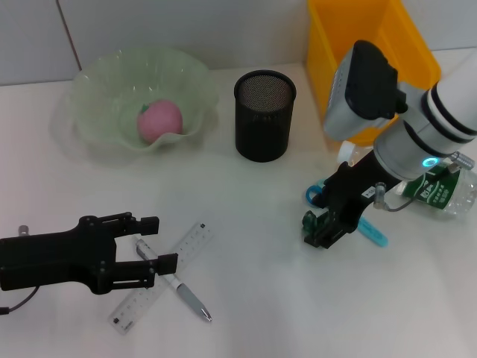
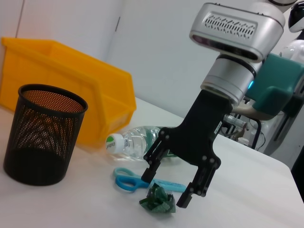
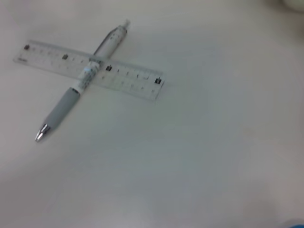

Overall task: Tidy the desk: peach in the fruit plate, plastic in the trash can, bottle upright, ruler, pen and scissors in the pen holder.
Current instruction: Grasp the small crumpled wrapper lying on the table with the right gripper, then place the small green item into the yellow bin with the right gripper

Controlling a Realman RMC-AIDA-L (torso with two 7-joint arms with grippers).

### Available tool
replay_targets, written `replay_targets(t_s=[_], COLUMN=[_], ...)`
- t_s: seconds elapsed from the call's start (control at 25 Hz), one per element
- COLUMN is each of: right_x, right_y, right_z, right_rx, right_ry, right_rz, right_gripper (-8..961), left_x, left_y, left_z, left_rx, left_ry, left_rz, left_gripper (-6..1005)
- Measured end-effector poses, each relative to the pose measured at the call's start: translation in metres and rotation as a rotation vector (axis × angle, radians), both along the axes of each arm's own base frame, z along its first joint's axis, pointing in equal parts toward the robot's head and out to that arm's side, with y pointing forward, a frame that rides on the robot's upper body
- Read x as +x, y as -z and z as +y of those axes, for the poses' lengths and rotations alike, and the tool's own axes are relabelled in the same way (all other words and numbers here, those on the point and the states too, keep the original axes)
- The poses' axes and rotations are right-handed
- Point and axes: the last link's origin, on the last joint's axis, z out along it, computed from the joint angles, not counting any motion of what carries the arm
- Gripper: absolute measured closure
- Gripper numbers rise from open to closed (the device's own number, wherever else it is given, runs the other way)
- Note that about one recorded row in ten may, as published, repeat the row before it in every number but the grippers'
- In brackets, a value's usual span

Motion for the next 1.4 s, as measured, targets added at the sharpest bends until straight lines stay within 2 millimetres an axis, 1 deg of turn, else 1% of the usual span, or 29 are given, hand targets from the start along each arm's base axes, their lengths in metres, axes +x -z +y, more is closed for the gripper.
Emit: replay_targets(t_s=[0.2, 0.6, 1.04, 1.24, 1.28, 1.32, 1.36, 1.4], right_x=[0.001, 0.003, 0.002, -0.002, -0.006, -0.006, -0.009, -0.014], right_y=[0.009, 0.012, 0.012, 0.006, -0.001, -0.001, -0.007, -0.02], right_z=[0.001, 0.004, 0.003, 0.004, 0.003, 0.003, 0.002, 0.0], right_rx=[-0.01, 0.0, 0.001, 0.017, 0.029, 0.029, 0.034, 0.058], right_ry=[-0.008, -0.008, -0.01, -0.004, 0.004, 0.004, 0.007, 0.011], right_rz=[-0.017, -0.02, -0.013, 0.023, 0.066, 0.066, 0.092, 0.154], right_gripper=[207, 248, 460, 561, 582, 597, 613, 628], left_x=[0.0, -0.002, -0.003, -0.003, -0.004, -0.005, -0.005, -0.006], left_y=[-0.001, -0.003, -0.005, -0.005, -0.007, -0.008, -0.008, -0.009], left_z=[0.0, 0.001, 0.001, 0.001, 0.002, 0.002, 0.002, 0.001], left_rx=[0.0, 0.006, 0.011, 0.011, 0.013, 0.014, 0.014, 0.016], left_ry=[-0.001, -0.005, -0.006, -0.006, -0.007, -0.008, -0.008, -0.008], left_rz=[0.0, 0.001, 0.002, 0.003, 0.007, 0.009, 0.009, 0.012], left_gripper=[195, 195, 195, 195, 196, 196, 196, 196])
